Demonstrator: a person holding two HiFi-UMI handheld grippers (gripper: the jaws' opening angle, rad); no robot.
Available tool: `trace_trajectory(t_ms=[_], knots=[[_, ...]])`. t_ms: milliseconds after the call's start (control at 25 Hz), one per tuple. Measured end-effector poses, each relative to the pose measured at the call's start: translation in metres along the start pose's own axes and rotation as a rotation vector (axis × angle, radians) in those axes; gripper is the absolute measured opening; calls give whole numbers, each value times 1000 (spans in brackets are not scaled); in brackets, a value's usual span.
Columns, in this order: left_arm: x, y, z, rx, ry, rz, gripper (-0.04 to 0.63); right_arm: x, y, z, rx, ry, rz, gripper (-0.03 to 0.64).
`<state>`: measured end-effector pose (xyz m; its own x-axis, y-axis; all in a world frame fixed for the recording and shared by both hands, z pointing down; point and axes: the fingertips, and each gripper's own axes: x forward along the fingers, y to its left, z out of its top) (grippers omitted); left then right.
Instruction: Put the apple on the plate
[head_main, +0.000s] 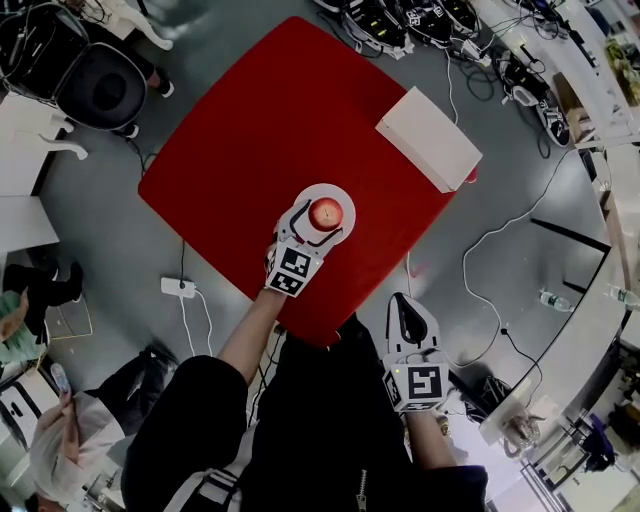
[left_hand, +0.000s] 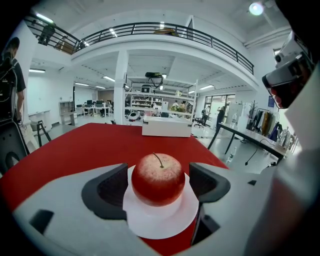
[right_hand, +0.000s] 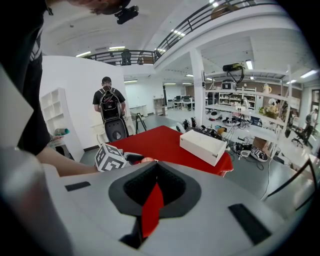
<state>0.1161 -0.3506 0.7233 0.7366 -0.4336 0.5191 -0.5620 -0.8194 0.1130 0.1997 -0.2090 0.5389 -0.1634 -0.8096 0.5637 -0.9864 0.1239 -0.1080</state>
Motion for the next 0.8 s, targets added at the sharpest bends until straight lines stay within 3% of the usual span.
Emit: trace_trajectory(t_ms=[320,520,640,800], knots=[[-43,-8,29,26,-115,13,359,2,23,7,-6,-57,52,11],[-89,-12,49,41,-177,36,167,7,49,22,-25,-99,124,11],[-108,-15,66,41,-181,60,10,10,54,41,-40,-129,164,11],[-136,-21,88,-16,-197,46,6,20,65,61,-59,-156,213,11]])
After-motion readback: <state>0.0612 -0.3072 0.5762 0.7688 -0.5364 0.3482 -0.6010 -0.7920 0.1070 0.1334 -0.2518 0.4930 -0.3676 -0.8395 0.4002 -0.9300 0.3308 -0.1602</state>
